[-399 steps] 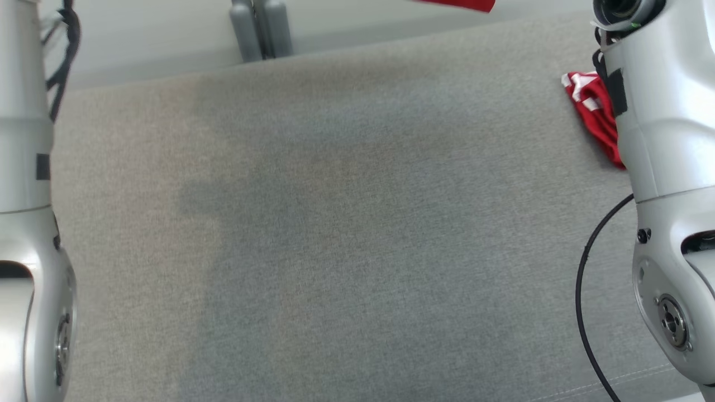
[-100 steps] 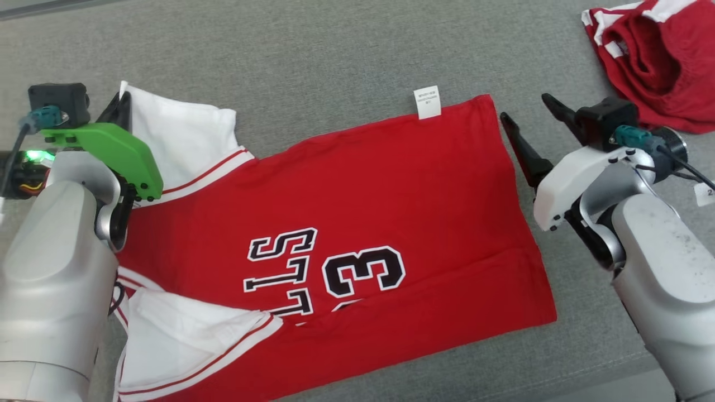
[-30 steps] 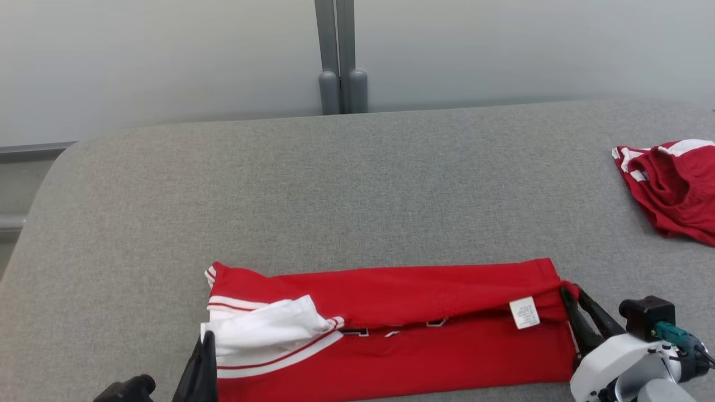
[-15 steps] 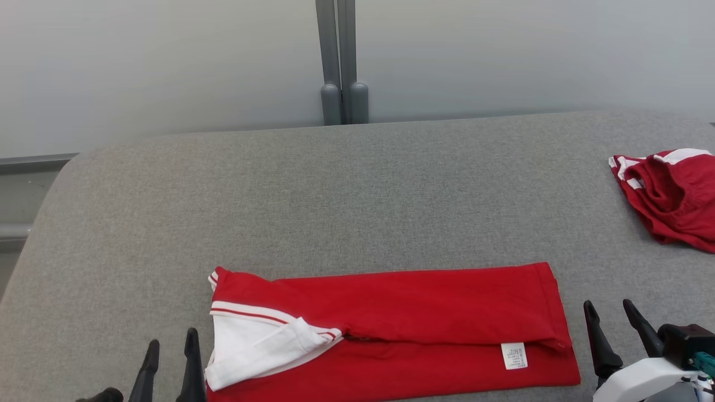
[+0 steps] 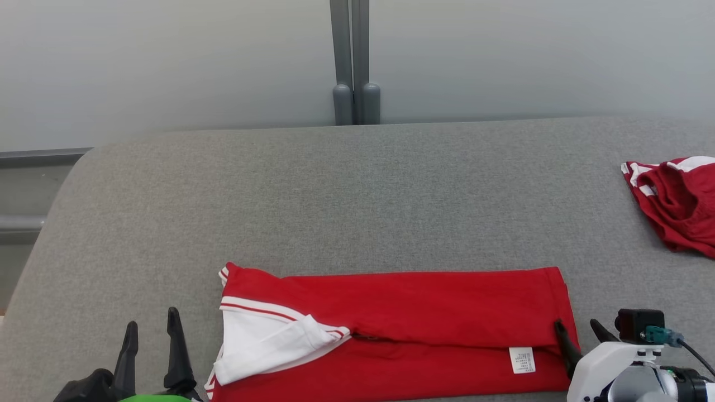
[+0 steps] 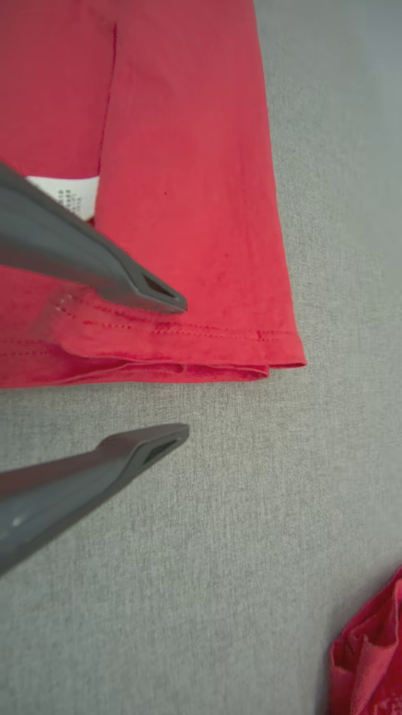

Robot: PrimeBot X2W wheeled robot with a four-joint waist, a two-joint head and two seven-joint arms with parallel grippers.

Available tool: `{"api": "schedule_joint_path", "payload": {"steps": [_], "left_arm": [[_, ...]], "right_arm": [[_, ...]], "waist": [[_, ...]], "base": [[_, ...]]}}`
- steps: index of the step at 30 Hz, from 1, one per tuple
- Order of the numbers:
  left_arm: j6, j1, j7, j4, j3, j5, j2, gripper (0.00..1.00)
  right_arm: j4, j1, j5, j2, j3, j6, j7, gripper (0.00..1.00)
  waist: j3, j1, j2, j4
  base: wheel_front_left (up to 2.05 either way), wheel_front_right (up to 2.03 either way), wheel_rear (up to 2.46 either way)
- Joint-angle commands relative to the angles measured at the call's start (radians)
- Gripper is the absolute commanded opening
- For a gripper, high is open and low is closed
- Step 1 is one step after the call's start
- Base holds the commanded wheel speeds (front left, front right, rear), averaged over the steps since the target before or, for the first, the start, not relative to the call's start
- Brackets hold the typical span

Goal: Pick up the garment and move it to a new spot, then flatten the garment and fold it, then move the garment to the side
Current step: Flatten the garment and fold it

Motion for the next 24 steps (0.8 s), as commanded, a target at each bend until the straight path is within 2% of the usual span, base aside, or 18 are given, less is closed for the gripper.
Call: {"api": "schedule_joint_path", "payload": {"steps": [1, 9, 10, 11, 12, 13, 14, 20, 24], "left_arm": [[-0.001, -0.013, -0.002, 0.005, 0.011, 0.014, -0.004, 1.00], [-0.012, 0.002, -0.002, 0.018, 0.059, 0.038, -0.016, 1.00], [-0.015, 0.003, -0.002, 0.020, 0.063, 0.040, -0.017, 1.00], [-0.018, 0.003, -0.002, 0.022, 0.067, 0.043, -0.020, 1.00], [-0.019, 0.003, -0.002, 0.023, 0.071, 0.045, -0.022, 1.00], [-0.020, 0.003, -0.002, 0.024, 0.076, 0.046, -0.024, 1.00], [-0.022, 0.003, -0.002, 0.025, 0.079, 0.050, -0.026, 1.00], [-0.027, 0.006, -0.002, 0.032, 0.096, 0.065, -0.040, 1.00], [-0.035, 0.005, -0.002, 0.038, 0.107, 0.076, -0.045, 1.00]], "right_arm": [[0.024, -0.015, -0.003, 0.005, -0.003, -0.001, 0.018, 1.00], [0.116, -0.037, 0.007, 0.033, 0.014, -0.001, 0.099, 1.00], [0.119, -0.039, 0.011, 0.037, 0.019, 0.000, 0.107, 0.77], [0.120, -0.042, 0.017, 0.040, 0.025, 0.000, 0.114, 0.46], [0.120, -0.044, 0.021, 0.040, 0.028, 0.000, 0.117, 0.31], [0.120, -0.047, 0.027, 0.040, 0.032, 0.000, 0.123, 0.22], [0.118, -0.051, 0.033, 0.040, 0.032, 0.000, 0.124, 0.02], [0.087, -0.091, 0.075, 0.011, 0.042, -0.001, 0.139, 0.00], [0.052, -0.109, 0.110, -0.044, 0.049, -0.001, 0.159, 0.00]], "waist": [[-0.001, 0.0001, 0.0000, 0.013], [-0.004, 0.0001, 0.0000, 0.041], [-0.004, 0.0001, 0.0000, 0.043], [-0.004, 0.0001, 0.0000, 0.043], [-0.003, 0.0001, 0.0000, 0.043], [-0.003, 0.0001, 0.0000, 0.042], [-0.003, 0.0001, 0.0000, 0.041], [-0.002, 0.0001, 0.0000, 0.006], [-0.003, 0.0001, 0.0000, -0.035]], "base": [[0.00, 0.00, 0.00], [0.00, 0.00, 0.00], [0.00, 0.00, 0.00], [0.00, 0.00, 0.00], [0.00, 0.00, 0.00], [0.00, 0.00, 0.00], [0.00, 0.00, 0.00], [0.00, 0.00, 0.00], [0.00, 0.00, 0.00]]}}
